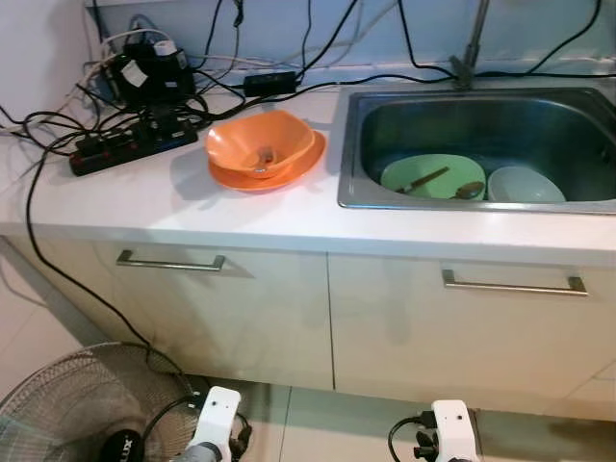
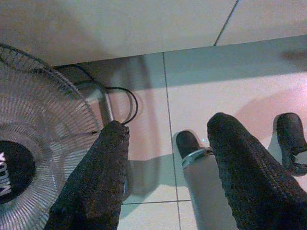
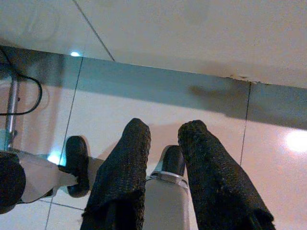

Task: Kitchen organization

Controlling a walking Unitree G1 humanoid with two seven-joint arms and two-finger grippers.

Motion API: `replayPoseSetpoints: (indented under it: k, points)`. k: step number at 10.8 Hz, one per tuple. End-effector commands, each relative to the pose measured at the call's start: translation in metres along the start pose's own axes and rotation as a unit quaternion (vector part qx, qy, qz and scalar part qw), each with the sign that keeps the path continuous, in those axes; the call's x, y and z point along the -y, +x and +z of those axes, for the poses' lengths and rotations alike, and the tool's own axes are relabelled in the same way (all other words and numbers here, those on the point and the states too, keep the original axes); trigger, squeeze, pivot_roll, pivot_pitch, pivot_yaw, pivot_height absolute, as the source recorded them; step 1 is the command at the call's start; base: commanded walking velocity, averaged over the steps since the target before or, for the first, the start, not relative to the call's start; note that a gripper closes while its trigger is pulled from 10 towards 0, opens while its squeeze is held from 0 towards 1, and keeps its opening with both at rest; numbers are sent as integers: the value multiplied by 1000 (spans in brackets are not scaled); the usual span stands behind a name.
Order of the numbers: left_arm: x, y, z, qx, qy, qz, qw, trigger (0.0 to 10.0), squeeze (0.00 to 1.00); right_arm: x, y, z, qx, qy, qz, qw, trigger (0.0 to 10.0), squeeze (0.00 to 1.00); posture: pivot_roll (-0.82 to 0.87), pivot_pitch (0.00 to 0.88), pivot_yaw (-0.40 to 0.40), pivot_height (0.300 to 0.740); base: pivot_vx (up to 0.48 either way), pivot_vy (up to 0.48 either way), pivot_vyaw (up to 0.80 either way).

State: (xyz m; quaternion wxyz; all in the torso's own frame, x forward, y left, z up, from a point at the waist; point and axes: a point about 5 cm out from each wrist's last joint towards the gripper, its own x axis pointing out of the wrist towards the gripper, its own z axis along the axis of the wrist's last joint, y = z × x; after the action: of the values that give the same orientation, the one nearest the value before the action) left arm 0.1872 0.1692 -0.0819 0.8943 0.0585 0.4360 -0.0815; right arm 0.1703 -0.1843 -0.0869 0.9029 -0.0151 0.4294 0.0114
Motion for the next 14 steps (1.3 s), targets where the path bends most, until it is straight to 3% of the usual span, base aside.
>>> replayPoseSetpoints:
  k: [1,14]
  points:
    - [-1,-1,-4,-8,3,4,1000,10000,0,1,-1,-3,-3,4,-3,1000,10000,0,31,60,119,740,0,0,0]
    - [-6,-1,1,-1,23,-2,1000,10000,0,-4,1,0,0,20,-9,1000,10000,0,10,56,143,740,0,0,0]
